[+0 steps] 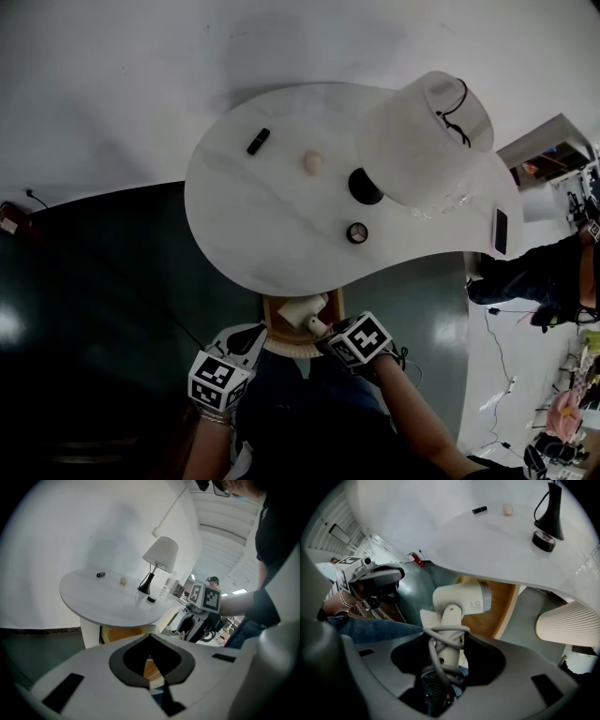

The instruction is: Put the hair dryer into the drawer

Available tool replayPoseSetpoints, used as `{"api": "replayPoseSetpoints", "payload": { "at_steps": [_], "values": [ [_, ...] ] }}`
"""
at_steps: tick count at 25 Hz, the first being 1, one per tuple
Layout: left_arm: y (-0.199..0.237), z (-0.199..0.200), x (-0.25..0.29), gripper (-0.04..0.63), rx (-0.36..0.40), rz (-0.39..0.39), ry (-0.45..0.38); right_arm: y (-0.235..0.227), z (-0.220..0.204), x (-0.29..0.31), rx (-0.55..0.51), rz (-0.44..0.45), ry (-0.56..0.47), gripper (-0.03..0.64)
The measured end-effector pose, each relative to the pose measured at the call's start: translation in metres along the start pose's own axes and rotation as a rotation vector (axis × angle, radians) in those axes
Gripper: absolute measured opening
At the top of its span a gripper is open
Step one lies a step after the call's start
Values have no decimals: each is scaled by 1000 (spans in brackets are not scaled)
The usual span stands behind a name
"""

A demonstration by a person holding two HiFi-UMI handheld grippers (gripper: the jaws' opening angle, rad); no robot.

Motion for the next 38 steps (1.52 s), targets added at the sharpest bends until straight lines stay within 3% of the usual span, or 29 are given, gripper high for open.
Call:
{"api": "replayPoseSetpoints", "payload": {
  "at_steps": [38],
  "values": [
    [16, -34, 9, 12, -64, 39, 38, -23, 31, 48, -26, -70, -116, 232]
  ]
}}
Point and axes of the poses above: the fingertips, and each gripper's own axes: x forward along the fingers, y to its left, z out of its top, the point moved 4 cm from there along -x, backward along the fingers, and after that the axes turned 7 degrees about -y, right-handed, at the moved point
